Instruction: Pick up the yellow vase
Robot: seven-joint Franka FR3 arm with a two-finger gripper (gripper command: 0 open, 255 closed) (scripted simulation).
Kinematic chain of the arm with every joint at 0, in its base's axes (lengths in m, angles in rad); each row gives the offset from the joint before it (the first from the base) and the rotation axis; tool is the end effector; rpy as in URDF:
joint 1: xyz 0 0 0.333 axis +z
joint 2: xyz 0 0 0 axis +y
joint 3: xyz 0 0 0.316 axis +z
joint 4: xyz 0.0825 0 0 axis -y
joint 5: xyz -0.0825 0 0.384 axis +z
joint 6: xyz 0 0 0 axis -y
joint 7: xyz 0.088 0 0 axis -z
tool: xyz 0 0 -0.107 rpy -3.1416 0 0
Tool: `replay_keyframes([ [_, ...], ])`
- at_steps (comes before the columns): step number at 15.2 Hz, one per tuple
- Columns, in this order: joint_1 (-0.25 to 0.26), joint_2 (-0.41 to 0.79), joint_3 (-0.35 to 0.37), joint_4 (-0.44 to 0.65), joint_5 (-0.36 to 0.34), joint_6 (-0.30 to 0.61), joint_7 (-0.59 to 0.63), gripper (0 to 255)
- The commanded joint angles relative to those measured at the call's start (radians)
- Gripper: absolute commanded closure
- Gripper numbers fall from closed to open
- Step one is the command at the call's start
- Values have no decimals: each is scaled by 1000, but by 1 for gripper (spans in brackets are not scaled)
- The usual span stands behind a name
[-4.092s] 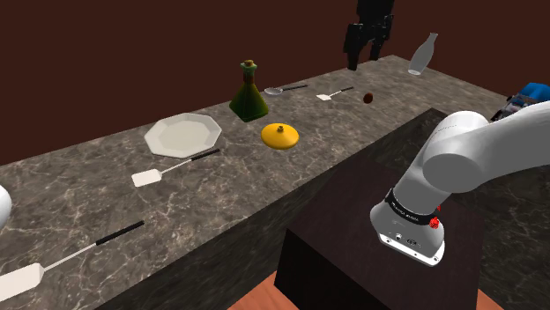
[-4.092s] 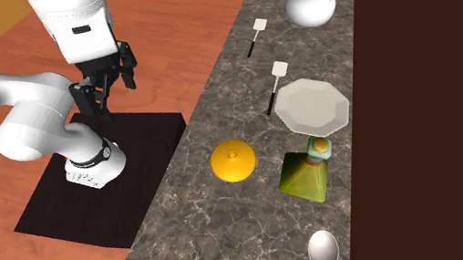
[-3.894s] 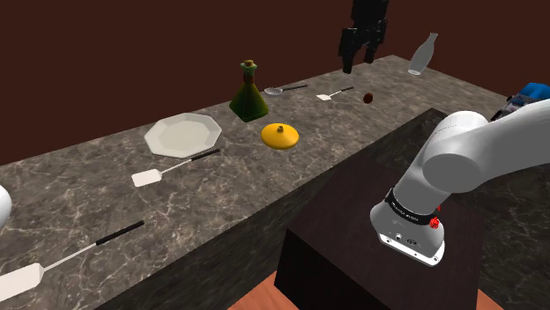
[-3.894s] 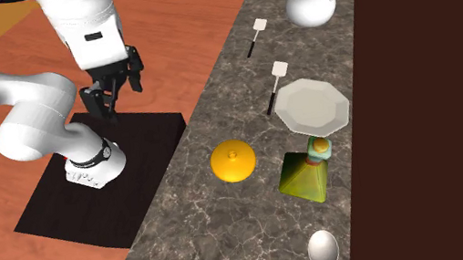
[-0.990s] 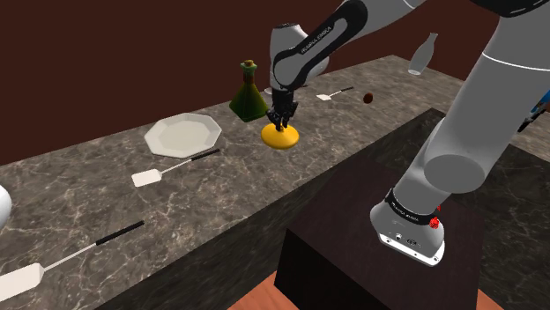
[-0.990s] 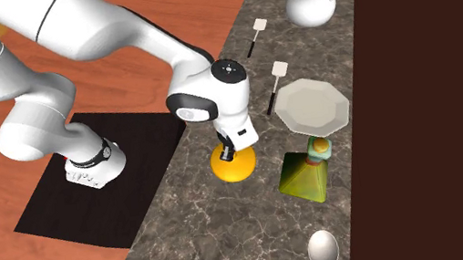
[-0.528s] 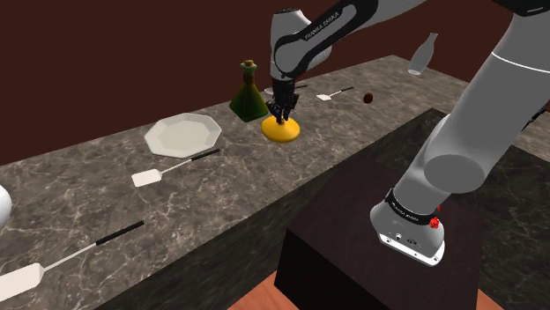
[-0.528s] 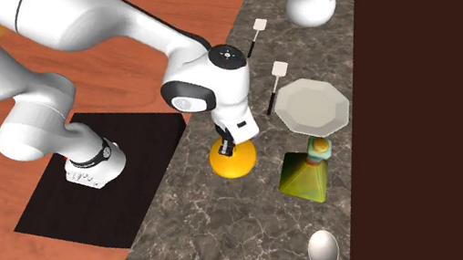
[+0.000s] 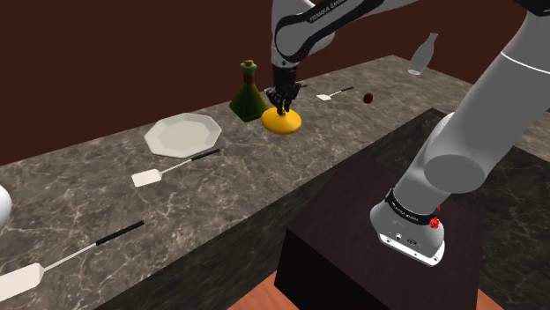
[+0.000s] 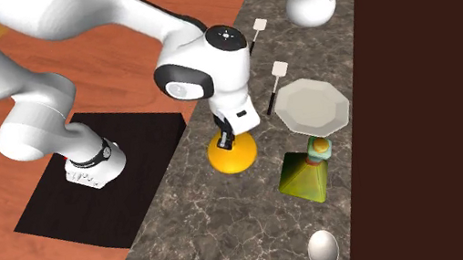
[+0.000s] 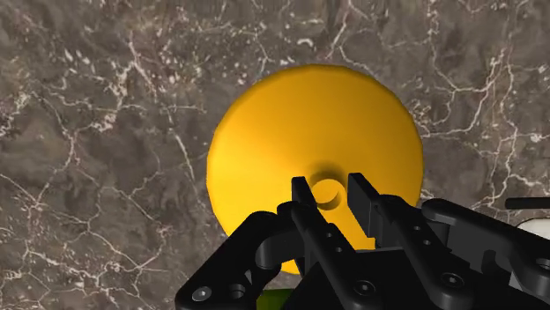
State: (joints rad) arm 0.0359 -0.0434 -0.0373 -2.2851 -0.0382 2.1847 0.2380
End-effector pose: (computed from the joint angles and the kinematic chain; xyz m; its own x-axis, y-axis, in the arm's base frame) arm 0.5026 -0.0021 0.3663 0.9753 -0.2155 -0.0490 -0.2136 -0.9761 0.0410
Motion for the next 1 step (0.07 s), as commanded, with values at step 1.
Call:
replay_keyframes([
  [1,0,-8,0,1,0,-10,0,255],
])
